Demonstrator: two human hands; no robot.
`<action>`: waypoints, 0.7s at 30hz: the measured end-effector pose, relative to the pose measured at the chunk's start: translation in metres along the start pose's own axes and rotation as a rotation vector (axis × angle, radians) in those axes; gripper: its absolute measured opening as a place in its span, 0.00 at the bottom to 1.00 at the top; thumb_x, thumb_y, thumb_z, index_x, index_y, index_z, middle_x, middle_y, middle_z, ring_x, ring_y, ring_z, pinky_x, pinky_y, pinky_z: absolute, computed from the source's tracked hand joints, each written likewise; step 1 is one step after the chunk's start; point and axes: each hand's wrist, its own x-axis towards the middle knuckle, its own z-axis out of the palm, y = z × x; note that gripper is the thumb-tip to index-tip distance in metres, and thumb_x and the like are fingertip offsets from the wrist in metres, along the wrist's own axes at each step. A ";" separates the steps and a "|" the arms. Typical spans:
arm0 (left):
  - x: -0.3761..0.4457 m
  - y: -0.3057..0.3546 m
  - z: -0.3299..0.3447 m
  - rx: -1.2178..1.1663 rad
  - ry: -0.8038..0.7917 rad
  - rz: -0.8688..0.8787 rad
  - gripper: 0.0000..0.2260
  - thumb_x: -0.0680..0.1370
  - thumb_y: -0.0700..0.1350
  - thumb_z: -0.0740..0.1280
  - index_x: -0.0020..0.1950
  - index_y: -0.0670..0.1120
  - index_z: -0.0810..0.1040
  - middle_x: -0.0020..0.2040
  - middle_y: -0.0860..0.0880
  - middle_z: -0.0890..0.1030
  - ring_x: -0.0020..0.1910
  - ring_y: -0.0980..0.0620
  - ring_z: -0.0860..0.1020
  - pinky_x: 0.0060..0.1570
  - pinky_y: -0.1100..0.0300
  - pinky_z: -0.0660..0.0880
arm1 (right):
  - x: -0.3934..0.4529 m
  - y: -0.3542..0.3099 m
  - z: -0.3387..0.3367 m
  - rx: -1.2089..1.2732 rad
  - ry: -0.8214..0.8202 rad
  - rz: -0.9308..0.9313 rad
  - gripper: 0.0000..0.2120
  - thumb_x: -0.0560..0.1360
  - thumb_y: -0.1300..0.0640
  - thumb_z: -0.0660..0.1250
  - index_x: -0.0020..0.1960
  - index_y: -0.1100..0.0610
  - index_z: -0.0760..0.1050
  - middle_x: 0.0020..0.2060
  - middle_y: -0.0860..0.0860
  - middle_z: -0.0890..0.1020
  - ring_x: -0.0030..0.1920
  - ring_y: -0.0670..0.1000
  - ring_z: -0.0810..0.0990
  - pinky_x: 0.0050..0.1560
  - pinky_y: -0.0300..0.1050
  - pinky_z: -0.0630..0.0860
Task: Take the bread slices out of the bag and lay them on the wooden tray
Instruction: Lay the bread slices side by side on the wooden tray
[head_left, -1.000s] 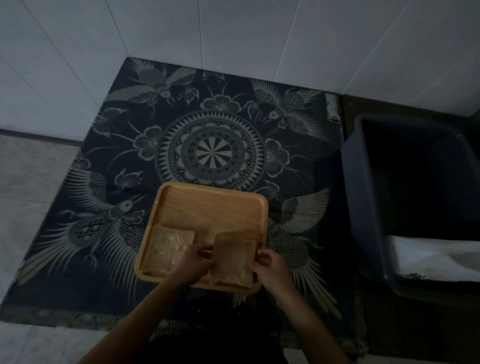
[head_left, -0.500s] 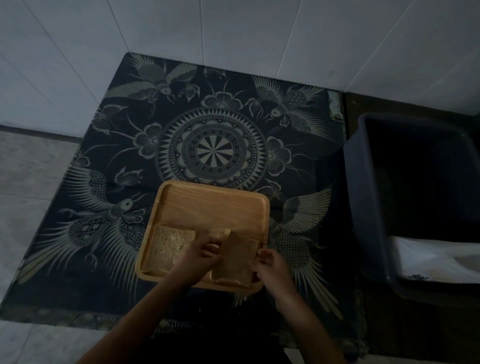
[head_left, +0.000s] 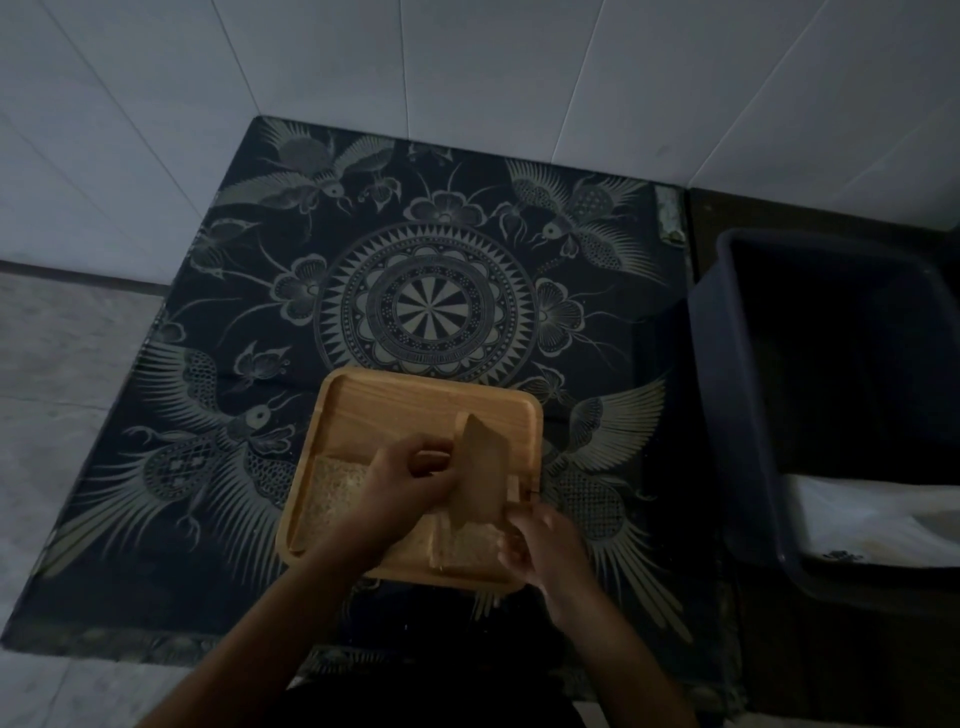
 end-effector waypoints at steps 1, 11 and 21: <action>0.000 0.004 -0.002 -0.048 0.006 -0.002 0.11 0.77 0.36 0.70 0.58 0.45 0.81 0.52 0.47 0.86 0.51 0.50 0.86 0.45 0.58 0.83 | -0.006 -0.003 0.004 0.083 -0.035 0.040 0.13 0.78 0.56 0.72 0.57 0.64 0.79 0.39 0.57 0.82 0.36 0.51 0.80 0.39 0.46 0.79; -0.008 0.015 -0.009 -0.314 0.023 0.092 0.18 0.76 0.38 0.71 0.66 0.47 0.76 0.57 0.45 0.85 0.55 0.47 0.85 0.52 0.52 0.82 | -0.031 -0.033 0.035 0.578 -0.281 0.020 0.19 0.78 0.61 0.69 0.68 0.64 0.75 0.51 0.60 0.87 0.54 0.58 0.86 0.47 0.53 0.86; -0.021 0.003 -0.016 -0.406 -0.066 0.100 0.20 0.76 0.37 0.71 0.66 0.51 0.75 0.60 0.44 0.84 0.58 0.45 0.84 0.56 0.51 0.82 | -0.043 -0.054 0.035 0.311 -0.231 -0.263 0.16 0.79 0.63 0.69 0.66 0.56 0.77 0.57 0.57 0.86 0.54 0.57 0.87 0.45 0.51 0.85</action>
